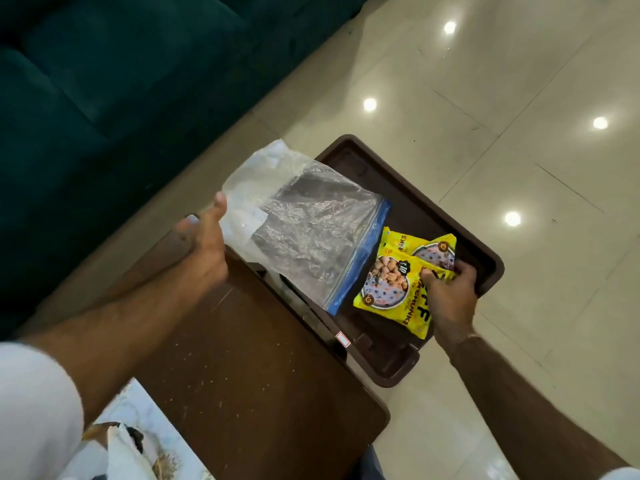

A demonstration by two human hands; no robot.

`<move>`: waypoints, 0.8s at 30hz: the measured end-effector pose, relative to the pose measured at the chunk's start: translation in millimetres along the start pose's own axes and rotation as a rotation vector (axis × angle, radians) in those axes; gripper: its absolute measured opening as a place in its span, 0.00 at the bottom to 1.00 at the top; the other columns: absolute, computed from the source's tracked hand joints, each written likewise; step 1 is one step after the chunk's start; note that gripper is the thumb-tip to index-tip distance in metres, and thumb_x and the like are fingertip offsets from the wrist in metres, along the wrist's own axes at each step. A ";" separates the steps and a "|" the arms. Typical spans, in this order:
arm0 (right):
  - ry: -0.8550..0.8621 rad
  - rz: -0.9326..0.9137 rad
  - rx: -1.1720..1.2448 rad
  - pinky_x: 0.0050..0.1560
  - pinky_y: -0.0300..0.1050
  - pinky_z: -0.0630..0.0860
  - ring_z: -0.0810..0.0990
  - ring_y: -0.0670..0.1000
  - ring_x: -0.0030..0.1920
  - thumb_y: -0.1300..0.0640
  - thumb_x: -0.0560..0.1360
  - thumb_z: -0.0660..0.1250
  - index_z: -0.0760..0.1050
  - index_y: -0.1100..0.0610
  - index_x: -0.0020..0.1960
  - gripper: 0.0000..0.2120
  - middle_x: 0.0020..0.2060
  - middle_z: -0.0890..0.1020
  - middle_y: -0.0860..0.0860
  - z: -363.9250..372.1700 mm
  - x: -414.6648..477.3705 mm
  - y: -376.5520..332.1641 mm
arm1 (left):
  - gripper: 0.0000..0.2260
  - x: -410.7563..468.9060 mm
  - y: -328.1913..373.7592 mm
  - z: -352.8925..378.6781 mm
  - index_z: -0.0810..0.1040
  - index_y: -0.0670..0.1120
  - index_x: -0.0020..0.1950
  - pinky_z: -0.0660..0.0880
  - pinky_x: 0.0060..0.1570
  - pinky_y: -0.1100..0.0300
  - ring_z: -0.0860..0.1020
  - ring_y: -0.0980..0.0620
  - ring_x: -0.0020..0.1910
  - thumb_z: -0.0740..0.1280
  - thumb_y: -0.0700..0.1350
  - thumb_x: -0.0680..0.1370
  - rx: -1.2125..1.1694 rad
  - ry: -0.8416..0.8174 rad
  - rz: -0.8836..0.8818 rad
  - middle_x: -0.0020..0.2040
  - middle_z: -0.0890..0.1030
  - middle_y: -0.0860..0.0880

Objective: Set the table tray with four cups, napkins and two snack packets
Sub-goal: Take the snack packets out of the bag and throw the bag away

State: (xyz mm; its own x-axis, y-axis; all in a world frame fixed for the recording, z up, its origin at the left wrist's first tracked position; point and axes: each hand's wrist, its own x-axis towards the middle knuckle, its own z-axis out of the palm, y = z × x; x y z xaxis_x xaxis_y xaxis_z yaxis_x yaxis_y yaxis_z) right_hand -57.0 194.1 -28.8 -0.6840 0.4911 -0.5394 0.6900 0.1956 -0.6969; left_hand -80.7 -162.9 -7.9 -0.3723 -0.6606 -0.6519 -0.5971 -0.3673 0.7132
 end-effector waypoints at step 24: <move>-0.487 -0.950 -0.354 0.29 0.31 0.67 0.76 0.38 0.30 0.59 0.77 0.67 0.62 0.51 0.56 0.15 0.34 0.75 0.44 128.5 23.2 -140.8 | 0.18 -39.6 -30.4 -5.5 0.72 0.43 0.60 0.82 0.40 0.57 0.83 0.56 0.36 0.75 0.41 0.74 -0.210 0.010 -0.050 0.45 0.83 0.47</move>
State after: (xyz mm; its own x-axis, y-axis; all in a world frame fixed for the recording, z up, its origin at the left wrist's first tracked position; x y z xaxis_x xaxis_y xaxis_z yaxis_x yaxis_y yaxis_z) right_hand -200.4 68.8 -3.9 -0.9342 -0.3541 -0.0423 -0.1849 0.5823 -0.7916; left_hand -43.9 -129.2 -2.4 -0.3379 -0.6443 -0.6861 -0.4534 -0.5274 0.7185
